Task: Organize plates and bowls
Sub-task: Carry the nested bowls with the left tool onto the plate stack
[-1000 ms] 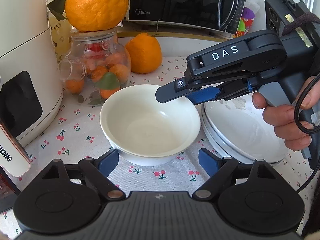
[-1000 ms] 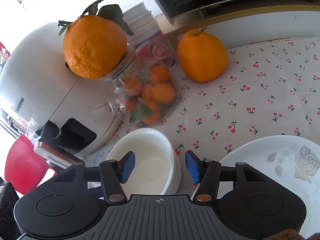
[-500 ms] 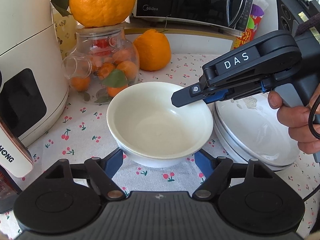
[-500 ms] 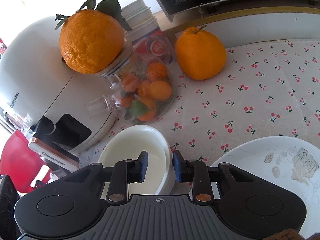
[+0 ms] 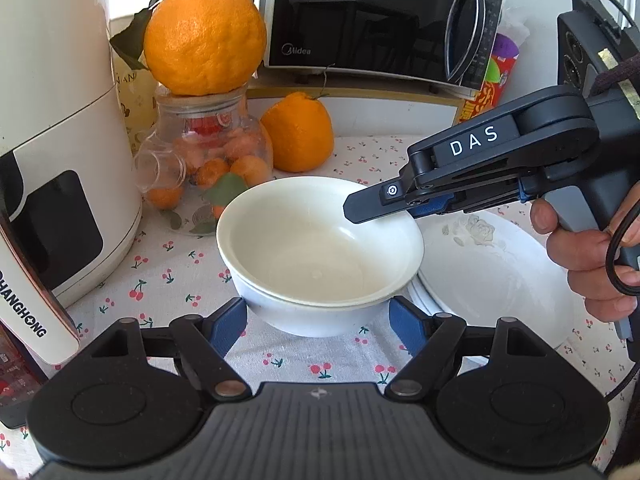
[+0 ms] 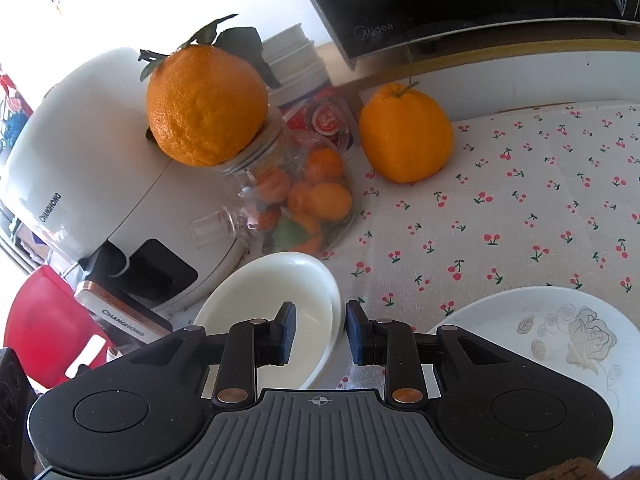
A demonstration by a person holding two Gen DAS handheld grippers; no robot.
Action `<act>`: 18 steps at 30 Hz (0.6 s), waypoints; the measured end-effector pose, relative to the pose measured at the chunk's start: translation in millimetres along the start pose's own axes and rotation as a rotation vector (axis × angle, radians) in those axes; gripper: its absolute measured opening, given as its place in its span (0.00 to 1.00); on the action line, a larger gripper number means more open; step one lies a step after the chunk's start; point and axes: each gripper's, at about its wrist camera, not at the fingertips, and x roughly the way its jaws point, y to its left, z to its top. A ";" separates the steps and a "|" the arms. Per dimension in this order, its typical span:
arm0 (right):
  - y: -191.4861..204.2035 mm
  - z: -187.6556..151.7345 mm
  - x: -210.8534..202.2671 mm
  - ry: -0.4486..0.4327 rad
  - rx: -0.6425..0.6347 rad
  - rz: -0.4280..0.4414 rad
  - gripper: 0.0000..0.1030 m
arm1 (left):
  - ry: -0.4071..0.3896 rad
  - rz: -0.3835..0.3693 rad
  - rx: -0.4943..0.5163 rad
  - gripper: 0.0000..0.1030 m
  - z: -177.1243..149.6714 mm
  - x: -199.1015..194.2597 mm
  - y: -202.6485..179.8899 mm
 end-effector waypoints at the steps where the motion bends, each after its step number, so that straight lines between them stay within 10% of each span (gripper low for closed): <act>1: 0.3 0.1 -3.6 -0.006 -0.002 0.001 0.26 | -0.007 -0.002 0.000 0.73 0.9 -2.5 -1.6; 18: -28.1 -14.3 -83.6 -0.097 -0.008 -0.046 0.26 | -0.073 -0.111 0.047 0.72 13.9 -7.3 -60.1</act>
